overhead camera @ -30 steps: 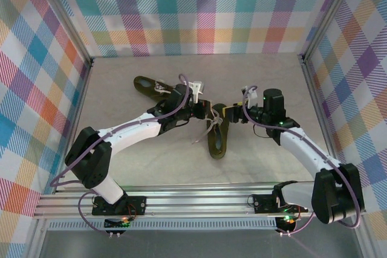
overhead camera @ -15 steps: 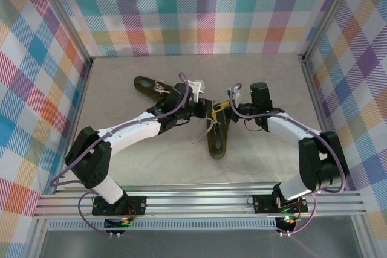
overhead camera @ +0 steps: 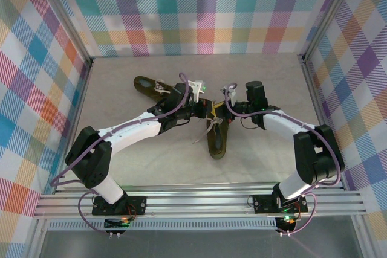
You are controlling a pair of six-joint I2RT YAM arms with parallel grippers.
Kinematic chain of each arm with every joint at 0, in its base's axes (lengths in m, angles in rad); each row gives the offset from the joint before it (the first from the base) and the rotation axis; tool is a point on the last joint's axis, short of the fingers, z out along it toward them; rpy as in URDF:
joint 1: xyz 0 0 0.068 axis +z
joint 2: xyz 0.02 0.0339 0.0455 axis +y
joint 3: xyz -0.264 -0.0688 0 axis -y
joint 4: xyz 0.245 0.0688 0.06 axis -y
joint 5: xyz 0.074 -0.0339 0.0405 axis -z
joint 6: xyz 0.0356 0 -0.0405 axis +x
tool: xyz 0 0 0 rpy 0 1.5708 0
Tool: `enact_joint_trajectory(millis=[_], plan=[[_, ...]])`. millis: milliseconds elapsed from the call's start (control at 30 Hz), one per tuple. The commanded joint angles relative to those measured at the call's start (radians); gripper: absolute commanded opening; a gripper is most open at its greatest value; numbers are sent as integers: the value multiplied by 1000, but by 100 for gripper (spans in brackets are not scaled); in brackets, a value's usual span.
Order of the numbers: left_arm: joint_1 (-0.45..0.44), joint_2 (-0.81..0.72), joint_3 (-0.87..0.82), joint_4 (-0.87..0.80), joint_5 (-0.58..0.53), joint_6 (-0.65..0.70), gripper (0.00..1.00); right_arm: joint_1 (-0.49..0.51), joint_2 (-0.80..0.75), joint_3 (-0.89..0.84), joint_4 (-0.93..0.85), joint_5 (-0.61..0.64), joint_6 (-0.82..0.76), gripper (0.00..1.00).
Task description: Tie the shoes
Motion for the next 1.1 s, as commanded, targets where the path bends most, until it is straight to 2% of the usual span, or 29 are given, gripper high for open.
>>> enact_joint_trajectory(millis=[0, 67, 100, 133, 200, 267, 400, 567, 767, 1067], plan=[[14, -9, 27, 15, -1, -2, 14, 6, -40, -32, 88, 47, 17, 0], [17, -41, 9, -13, -53, 11, 37, 5, -63, -67, 129, 101, 44, 0], [18, -57, -2, -33, -87, 16, 45, 6, -72, -82, 149, 123, 58, 0], [18, -79, -18, -62, -135, 23, 52, 5, -82, -95, 164, 139, 71, 0], [19, -121, -62, -115, -230, 26, 59, 5, -92, -109, 171, 171, 95, 0], [20, -158, -121, -148, -280, 29, 59, 5, -96, -119, 176, 182, 108, 0], [19, -183, -257, -149, -274, 49, 53, 5, -98, -126, 174, 190, 120, 0], [10, -188, -346, -159, -241, 132, 54, 5, -100, -114, 155, 192, 122, 0], [-9, -116, -324, -161, -195, 247, 61, 6, -101, -111, 149, 189, 119, 0], [-70, 81, -175, -253, -280, 343, 62, 5, -116, -115, 134, 198, 111, 0]])
